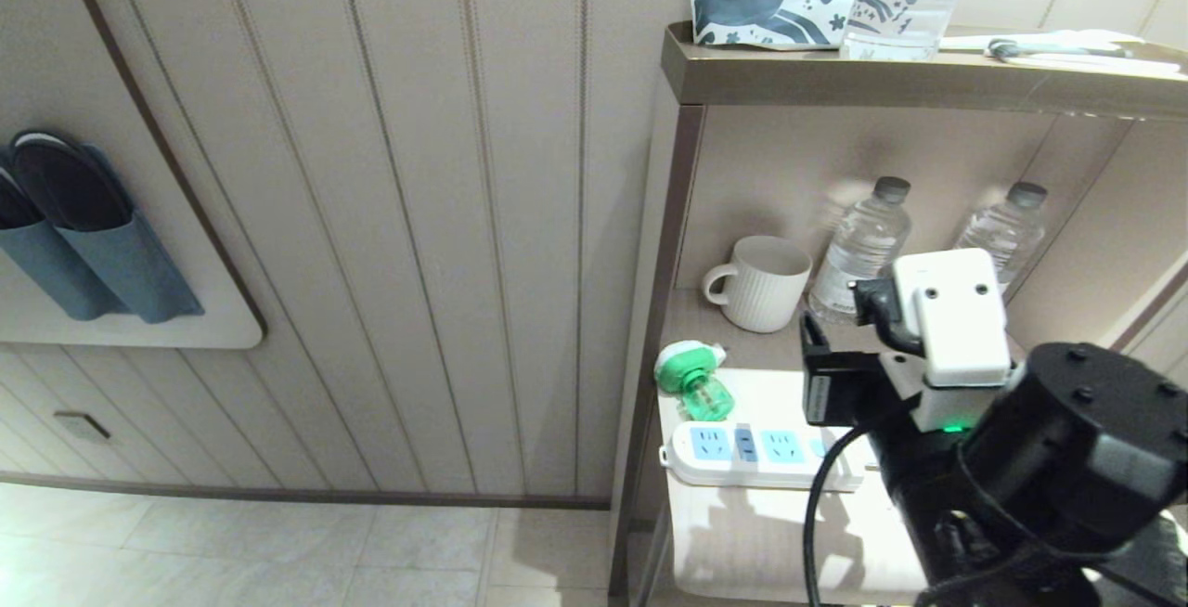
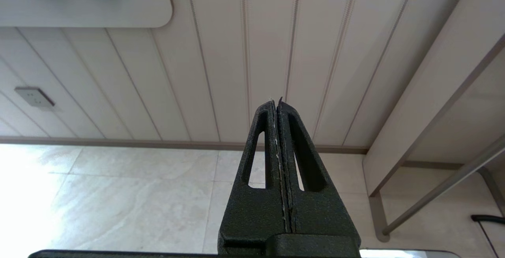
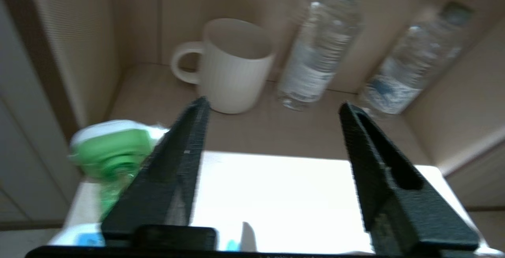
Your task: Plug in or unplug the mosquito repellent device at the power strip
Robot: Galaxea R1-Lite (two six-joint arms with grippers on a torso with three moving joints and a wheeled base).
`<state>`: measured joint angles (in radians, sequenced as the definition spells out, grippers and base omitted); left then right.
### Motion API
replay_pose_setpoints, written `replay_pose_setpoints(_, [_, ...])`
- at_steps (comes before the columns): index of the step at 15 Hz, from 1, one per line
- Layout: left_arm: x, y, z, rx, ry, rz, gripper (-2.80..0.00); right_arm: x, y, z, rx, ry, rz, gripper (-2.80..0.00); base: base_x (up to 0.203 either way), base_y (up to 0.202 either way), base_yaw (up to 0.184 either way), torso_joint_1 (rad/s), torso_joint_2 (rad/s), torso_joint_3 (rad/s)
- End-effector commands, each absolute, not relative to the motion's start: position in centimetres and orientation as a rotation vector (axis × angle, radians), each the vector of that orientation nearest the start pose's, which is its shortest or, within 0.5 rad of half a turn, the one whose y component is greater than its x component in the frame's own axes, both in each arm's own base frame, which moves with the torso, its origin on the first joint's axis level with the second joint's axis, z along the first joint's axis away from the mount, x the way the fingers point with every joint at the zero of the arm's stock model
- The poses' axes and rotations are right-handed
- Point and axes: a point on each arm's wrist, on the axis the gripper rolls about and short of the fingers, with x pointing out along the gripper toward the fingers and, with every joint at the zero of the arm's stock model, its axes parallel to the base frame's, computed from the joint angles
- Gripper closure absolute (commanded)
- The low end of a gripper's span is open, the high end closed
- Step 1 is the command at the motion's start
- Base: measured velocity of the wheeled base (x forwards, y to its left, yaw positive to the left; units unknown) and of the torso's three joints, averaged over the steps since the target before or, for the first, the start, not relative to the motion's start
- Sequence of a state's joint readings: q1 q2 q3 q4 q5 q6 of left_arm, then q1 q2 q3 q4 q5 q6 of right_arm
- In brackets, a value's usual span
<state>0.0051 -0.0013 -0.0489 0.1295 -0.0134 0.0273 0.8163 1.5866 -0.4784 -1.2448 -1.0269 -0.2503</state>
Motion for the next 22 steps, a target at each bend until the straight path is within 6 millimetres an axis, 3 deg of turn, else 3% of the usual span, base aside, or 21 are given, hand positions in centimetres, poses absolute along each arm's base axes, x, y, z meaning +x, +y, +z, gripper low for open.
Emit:
replay_pose_setpoints(1, [-2.7, 0.0, 7.6, 0.027, 0.081, -0.01, 0.0, 16.1, 13.8, 21.1, -0.13, -0.064, -0.237, 0.0, 0.0, 0.0, 0.0, 0.0, 0.0, 0.0])
replay_pose_setpoints(5, [-2.7, 0.0, 7.6, 0.027, 0.081, -0.01, 0.0, 14.2, 10.0, 21.8, -0.192, -0.013, -0.304, 0.0, 0.0, 0.0, 0.0, 0.0, 0.0, 0.0])
replay_pose_setpoints(7, [-2.7, 0.0, 7.6, 0.027, 0.081, -0.009, 0.0, 14.1, 9.4, 21.7, -0.206, -0.005, -0.318, 0.0, 0.0, 0.0, 0.0, 0.0, 0.0, 0.0])
replay_pose_setpoints(10, [-2.7, 0.0, 7.6, 0.027, 0.081, -0.009, 0.0, 12.6, 6.1, 22.3, -0.215, -0.011, -0.351, 0.0, 0.0, 0.0, 0.0, 0.0, 0.0, 0.0])
replay_pose_setpoints(15, [-2.7, 0.0, 7.6, 0.027, 0.081, -0.009, 0.0, 12.0, 4.8, 21.5, -0.244, 0.036, -0.311, 0.0, 0.0, 0.0, 0.0, 0.0, 0.0, 0.0])
replay_pose_setpoints(16, [-2.7, 0.0, 7.6, 0.027, 0.081, -0.009, 0.0, 11.0, 3.5, 21.3, -0.235, 0.047, -0.318, 0.0, 0.0, 0.0, 0.0, 0.0, 0.0, 0.0])
replay_pose_setpoints(18, [-2.7, 0.0, 7.6, 0.027, 0.081, -0.01, 0.0, 7.0, 0.8, 19.9, -0.174, 0.038, -0.29, 0.0, 0.0, 0.0, 0.0, 0.0, 0.0, 0.0])
replay_pose_setpoints(22, [-2.7, 0.0, 7.6, 0.027, 0.081, -0.01, 0.0, 1.8, -0.4, 13.9, -0.108, 0.075, -0.176, 0.0, 0.0, 0.0, 0.0, 0.0, 0.0, 0.0])
